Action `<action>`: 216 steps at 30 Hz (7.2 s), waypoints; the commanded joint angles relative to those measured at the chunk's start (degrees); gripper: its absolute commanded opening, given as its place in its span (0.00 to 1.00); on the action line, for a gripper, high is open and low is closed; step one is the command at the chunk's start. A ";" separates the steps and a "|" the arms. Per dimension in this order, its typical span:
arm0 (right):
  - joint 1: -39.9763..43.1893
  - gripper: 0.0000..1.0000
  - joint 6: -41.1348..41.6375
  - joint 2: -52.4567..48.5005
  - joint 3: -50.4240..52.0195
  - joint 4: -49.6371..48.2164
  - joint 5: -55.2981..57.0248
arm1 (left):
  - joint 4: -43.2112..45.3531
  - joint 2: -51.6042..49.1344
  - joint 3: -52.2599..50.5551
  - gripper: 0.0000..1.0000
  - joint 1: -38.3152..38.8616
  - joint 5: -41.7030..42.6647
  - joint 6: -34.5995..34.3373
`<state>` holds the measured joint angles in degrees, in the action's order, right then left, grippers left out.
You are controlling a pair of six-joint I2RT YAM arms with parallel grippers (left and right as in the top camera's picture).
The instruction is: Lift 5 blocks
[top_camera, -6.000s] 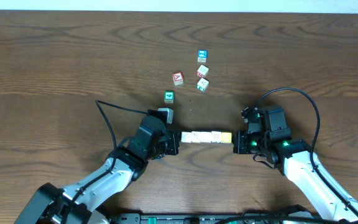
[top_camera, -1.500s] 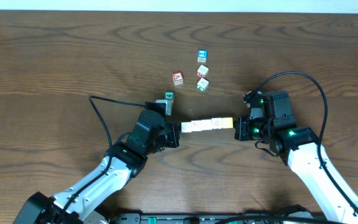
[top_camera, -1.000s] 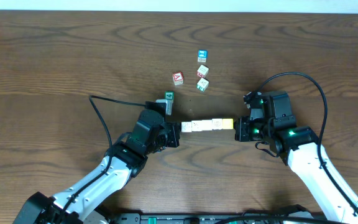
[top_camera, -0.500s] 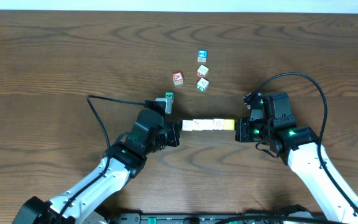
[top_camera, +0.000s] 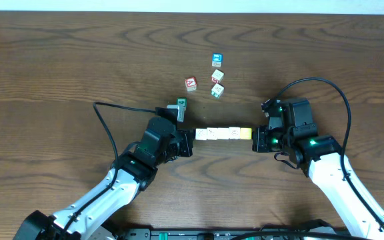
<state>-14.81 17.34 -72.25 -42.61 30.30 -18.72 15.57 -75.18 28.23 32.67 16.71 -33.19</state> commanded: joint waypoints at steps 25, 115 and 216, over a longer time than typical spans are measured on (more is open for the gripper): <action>-4.42 0.01 -0.66 0.81 -2.47 -1.22 -19.30 | 2.49 2.27 5.07 0.07 3.15 14.36 -0.55; -4.37 0.01 -1.11 0.79 -5.44 1.25 -18.86 | -0.46 2.27 5.07 0.07 3.15 14.32 -0.50; -4.50 0.01 -1.11 -4.00 -5.27 6.43 -15.82 | -6.78 2.21 5.05 0.07 3.17 13.66 -4.20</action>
<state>-15.25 16.93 -75.07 -45.80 37.93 -18.35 7.22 -73.08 30.70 32.67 19.11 -36.25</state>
